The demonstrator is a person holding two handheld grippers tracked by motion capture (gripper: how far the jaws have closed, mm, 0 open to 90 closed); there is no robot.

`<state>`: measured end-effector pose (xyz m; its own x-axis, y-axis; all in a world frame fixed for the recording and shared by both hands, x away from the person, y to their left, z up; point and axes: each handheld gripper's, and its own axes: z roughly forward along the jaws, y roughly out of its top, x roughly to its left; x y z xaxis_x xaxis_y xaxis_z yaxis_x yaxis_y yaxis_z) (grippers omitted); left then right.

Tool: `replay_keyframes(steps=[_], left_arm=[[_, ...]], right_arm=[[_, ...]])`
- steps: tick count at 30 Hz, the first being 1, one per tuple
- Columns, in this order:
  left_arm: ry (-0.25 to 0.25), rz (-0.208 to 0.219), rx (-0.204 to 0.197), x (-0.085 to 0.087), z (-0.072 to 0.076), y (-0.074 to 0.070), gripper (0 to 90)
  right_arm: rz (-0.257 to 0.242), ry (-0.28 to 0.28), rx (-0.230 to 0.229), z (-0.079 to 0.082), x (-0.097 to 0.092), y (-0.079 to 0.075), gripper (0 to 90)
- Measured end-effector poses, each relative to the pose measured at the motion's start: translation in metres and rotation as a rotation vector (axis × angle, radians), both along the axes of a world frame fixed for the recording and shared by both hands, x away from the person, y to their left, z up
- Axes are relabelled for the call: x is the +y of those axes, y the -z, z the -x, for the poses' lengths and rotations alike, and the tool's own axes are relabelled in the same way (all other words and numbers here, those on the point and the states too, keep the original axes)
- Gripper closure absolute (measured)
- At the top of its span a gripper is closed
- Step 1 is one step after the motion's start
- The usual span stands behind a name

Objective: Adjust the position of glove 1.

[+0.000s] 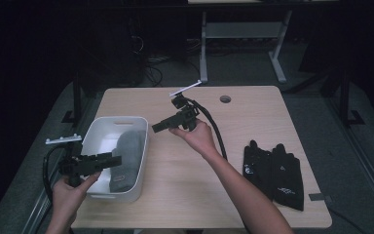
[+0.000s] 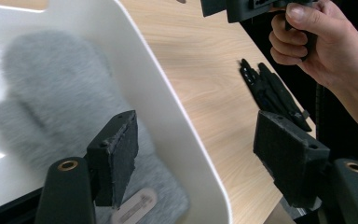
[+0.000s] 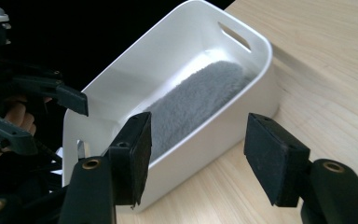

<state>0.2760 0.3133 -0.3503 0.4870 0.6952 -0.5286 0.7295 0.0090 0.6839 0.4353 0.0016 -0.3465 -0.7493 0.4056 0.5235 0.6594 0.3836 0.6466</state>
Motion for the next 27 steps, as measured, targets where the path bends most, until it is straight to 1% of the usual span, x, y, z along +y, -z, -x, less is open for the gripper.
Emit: replay_keyframes(steps=[1, 2, 3, 4, 5, 8, 14, 16, 17, 18, 21, 25, 26, 27], left_arm=[[0.0, 0.0, 0.0, 0.0, 0.0, 0.0, 29.9], [0.015, -0.005, -0.008, -0.006, -0.002, -0.002, 29.6], [0.02, -0.005, -0.009, -0.009, -0.003, -0.003, 29.3], [0.027, -0.005, -0.013, -0.012, -0.004, -0.004, 29.1], [0.031, -0.005, -0.014, -0.015, -0.004, -0.005, 29.1], [0.045, -0.01, -0.019, -0.024, -0.006, -0.007, 28.7], [0.074, -0.016, -0.029, -0.04, -0.01, -0.009, 28.3], [0.083, -0.016, -0.025, -0.042, -0.011, -0.009, 28.2], [0.087, -0.014, -0.023, -0.046, -0.012, -0.009, 28.2], [0.1, -0.019, -0.025, -0.05, -0.013, -0.01, 28.2], [0.118, -0.019, -0.028, -0.058, -0.015, -0.01, 28.2], [0.135, -0.02, -0.029, -0.066, -0.017, -0.011, 28.1], [0.135, -0.02, -0.029, -0.066, -0.017, -0.011, 28.1], [0.142, -0.019, -0.031, -0.07, -0.018, -0.011, 28.0]], right_arm=[[0.0, 0.0, 0.0, 0.0, 0.0, 0.0, 39.9], [0.004, 0.008, -0.005, 0.001, -0.01, -0.003, 39.5], [-0.008, 0.013, -0.008, 0.001, -0.013, -0.003, 39.4], [-0.006, 0.014, -0.012, 0.002, -0.018, -0.003, 38.9], [-0.015, 0.019, -0.011, 0.002, -0.022, -0.003, 38.6], [-0.016, 0.021, -0.013, 0.002, -0.034, -0.004, 37.9], [-0.028, 0.032, -0.005, 0.005, -0.053, -0.001, 36.3], [-0.031, 0.039, -0.008, 0.007, -0.06, 0.0, 36.3], [-0.028, 0.039, -0.012, 0.008, -0.064, 0.0, 36.0], [-0.027, 0.044, -0.011, 0.009, -0.066, 0.0, 35.8], [-0.025, 0.057, -0.013, 0.011, -0.075, 0.0, 35.9], [-0.021, 0.072, -0.011, 0.013, -0.085, -0.002, 35.2], [-0.021, 0.072, -0.011, 0.013, -0.085, -0.002, 35.2], [-0.029, 0.078, -0.017, 0.014, -0.091, -0.003, 35.2]])
